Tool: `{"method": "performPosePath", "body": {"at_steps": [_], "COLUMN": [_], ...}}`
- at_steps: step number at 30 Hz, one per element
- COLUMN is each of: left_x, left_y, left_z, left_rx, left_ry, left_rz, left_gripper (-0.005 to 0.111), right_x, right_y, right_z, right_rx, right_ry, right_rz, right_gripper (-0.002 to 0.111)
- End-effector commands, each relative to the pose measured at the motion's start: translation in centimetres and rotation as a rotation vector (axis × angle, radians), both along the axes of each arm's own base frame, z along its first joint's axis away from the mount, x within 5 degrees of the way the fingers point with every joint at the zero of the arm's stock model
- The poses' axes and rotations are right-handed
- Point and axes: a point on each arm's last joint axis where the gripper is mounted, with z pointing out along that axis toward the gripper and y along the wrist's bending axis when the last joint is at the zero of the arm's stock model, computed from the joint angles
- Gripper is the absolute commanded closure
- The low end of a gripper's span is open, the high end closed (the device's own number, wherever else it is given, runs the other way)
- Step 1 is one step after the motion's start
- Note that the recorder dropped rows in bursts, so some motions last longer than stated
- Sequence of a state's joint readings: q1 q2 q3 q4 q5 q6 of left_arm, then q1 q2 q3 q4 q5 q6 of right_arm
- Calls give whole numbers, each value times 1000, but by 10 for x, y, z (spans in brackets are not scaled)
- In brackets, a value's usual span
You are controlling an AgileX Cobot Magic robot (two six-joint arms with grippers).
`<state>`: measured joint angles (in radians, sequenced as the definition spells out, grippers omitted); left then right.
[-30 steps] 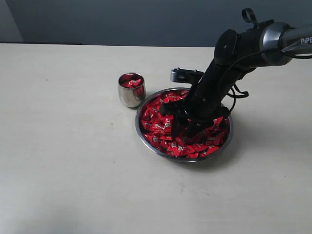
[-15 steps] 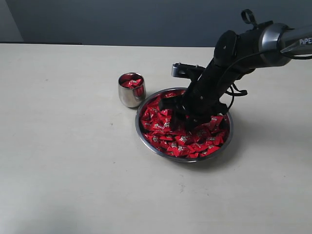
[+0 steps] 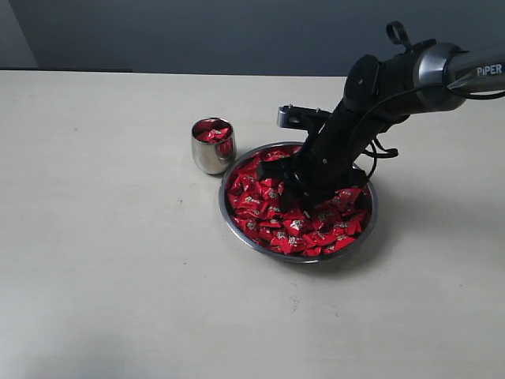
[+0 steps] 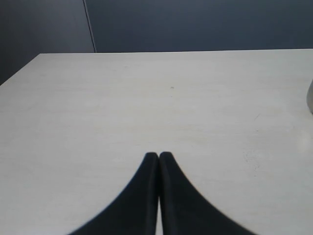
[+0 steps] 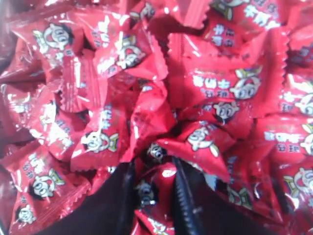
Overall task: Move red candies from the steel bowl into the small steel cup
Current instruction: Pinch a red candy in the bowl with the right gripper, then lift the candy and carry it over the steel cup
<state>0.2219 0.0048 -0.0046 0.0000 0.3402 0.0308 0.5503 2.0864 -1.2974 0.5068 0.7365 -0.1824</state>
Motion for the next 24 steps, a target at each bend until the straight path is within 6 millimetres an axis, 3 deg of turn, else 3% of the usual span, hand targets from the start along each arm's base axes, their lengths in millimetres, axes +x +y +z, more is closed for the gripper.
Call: {"method": "performPosePath", "body": {"at_steps": [1, 6, 12, 24], "left_x": [0, 0, 0, 0], "left_y": [0, 0, 0, 0], "left_z": [0, 0, 0, 0], "left_rx": [-5, -5, -5, -5], "left_ry": [-12, -12, -12, -12], "left_rz": [-5, -5, -5, -5], "left_gripper": [106, 106, 106, 106], "right_x": [0, -1, 0, 0], "right_y": [0, -1, -4, -7], "right_z": [0, 4, 29, 57], "right_rx": [-7, -7, -2, 15], "right_ry": [5, 1, -78, -184], "right_rz": [9, 16, 40, 51], "right_gripper": [109, 109, 109, 109]}}
